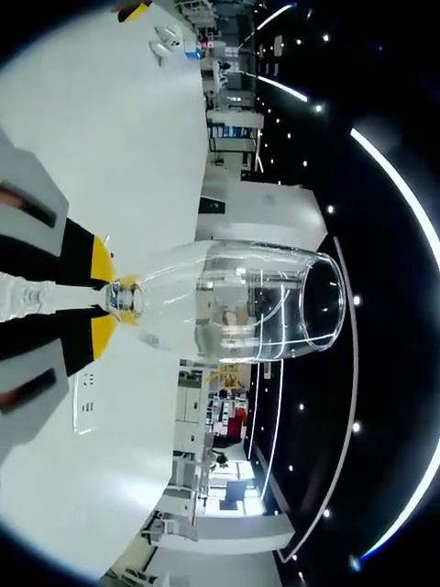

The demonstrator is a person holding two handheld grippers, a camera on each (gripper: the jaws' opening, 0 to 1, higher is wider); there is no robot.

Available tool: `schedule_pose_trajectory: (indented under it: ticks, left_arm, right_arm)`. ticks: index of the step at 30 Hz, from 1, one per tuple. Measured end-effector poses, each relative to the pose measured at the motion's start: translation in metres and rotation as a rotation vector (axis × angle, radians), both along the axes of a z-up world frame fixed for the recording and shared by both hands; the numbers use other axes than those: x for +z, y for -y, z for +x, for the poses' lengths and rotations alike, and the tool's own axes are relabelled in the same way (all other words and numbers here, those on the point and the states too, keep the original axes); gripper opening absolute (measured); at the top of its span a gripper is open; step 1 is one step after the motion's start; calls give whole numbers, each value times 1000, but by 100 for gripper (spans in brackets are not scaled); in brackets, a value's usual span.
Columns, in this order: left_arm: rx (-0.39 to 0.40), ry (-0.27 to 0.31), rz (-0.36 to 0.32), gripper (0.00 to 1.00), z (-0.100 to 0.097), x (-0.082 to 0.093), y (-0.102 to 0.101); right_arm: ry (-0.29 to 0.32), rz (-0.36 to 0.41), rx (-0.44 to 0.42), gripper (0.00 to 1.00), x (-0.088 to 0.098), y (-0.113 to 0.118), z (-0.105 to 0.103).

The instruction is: Stand the stemmed glass upright on the table place it in front of you

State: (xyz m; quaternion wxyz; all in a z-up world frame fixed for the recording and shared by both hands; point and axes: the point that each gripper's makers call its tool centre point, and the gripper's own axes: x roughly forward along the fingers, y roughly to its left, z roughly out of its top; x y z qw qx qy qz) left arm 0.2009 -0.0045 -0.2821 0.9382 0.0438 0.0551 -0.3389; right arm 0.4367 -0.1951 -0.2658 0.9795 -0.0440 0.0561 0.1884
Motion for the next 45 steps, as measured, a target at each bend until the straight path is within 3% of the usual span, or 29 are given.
schedule_pose_trajectory:
  ticks: [18,45]
  left_arm:
    - [-1,-7,8,36,1,-4,-1]
    - [2,-12,6,35,1,-4,0]
  right_arm:
    - [-2,3,-26,14,-10,8,22]
    - [9,10,-39,14,-8,7,21]
